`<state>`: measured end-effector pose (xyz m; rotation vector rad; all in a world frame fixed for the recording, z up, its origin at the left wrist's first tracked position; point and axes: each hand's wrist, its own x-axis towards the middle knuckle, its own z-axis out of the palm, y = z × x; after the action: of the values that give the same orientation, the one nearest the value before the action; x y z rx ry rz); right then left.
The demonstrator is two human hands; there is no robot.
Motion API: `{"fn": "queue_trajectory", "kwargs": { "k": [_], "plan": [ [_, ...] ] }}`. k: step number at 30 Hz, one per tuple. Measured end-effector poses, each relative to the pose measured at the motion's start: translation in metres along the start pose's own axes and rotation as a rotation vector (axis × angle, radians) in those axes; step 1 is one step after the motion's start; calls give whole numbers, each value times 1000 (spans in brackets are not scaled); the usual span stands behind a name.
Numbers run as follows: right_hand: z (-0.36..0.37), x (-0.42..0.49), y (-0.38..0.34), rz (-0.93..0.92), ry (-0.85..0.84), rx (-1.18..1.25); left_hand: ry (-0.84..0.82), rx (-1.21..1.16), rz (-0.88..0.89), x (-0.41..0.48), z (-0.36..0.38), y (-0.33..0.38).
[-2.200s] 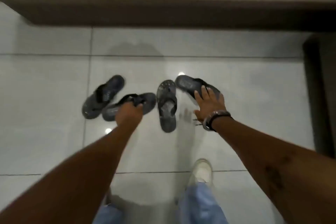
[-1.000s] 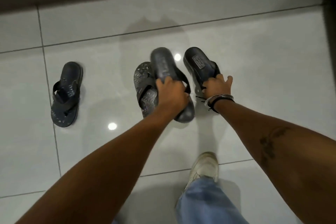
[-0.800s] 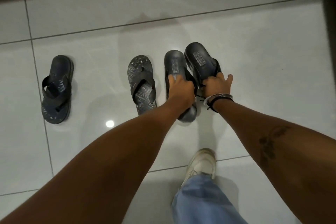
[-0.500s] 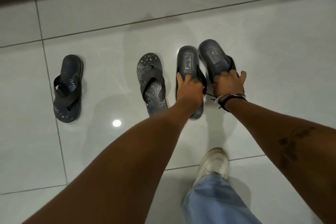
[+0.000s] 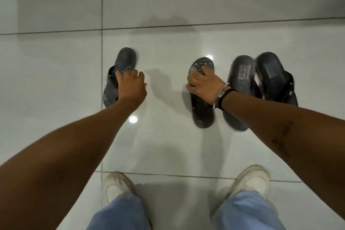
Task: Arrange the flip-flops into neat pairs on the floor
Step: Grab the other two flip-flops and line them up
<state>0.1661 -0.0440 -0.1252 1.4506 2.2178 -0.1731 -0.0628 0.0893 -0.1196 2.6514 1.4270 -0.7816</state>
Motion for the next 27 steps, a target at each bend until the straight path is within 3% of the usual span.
{"fn": "queue_trajectory", "kwargs": {
  "k": [3, 10, 13, 20, 23, 27],
  "plan": [
    [1, 16, -10, 46, -136, -57, -124, 95, -5, 7, 12, -33],
    [-7, 33, -12, 167, -229, 44, -69, -31, -68, 16, 33, -56],
    [-11, 40, -12, 472, -176, 328, -55, -101, -87, 16, 35, -61],
    [-32, 74, -45, 1189, -60, 1234, -20, -359, -265, 17, 40, -76],
    [-40, 103, -71, 1337, -47, 1421, -34, -424, -291, 17, 47, -81],
    [-54, 142, -99, 1385, -42, 1516, -82, -442, -243, 17, 53, -91]
  ]
}}
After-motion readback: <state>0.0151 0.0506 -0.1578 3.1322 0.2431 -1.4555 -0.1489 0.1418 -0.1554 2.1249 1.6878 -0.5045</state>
